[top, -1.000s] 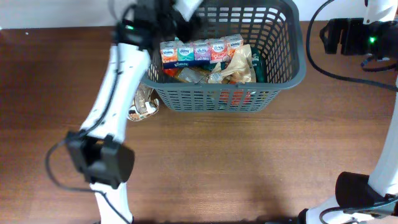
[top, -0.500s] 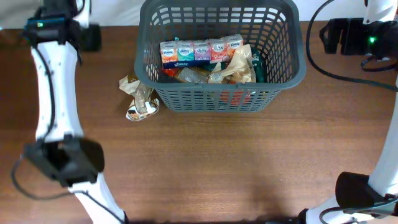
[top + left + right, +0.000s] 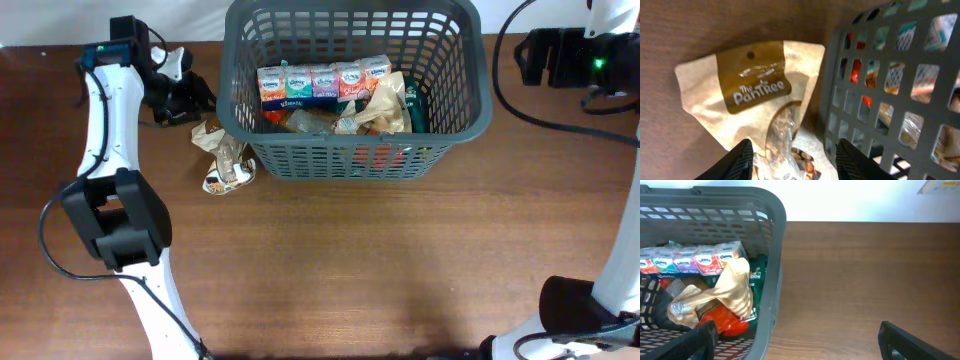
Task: Pack container
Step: 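Grasp the Pantree pouch beside the basket with the left gripper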
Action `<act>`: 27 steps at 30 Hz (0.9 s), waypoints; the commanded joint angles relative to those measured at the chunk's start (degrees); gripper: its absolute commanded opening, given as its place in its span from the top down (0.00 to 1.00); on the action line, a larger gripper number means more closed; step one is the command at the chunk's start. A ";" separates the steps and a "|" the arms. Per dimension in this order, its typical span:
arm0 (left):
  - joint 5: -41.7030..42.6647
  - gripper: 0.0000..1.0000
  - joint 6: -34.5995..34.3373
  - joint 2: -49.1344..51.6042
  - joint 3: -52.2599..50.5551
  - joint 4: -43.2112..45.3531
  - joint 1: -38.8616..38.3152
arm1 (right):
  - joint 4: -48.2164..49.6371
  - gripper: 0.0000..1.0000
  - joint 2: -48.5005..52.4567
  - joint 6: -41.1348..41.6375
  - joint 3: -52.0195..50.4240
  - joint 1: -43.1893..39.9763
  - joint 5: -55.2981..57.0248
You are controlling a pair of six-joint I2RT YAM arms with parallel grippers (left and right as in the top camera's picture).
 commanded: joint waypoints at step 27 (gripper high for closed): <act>-16.15 0.18 4.13 1.60 -11.74 0.04 -8.22 | -0.26 0.01 -0.66 0.63 0.28 -0.07 -0.55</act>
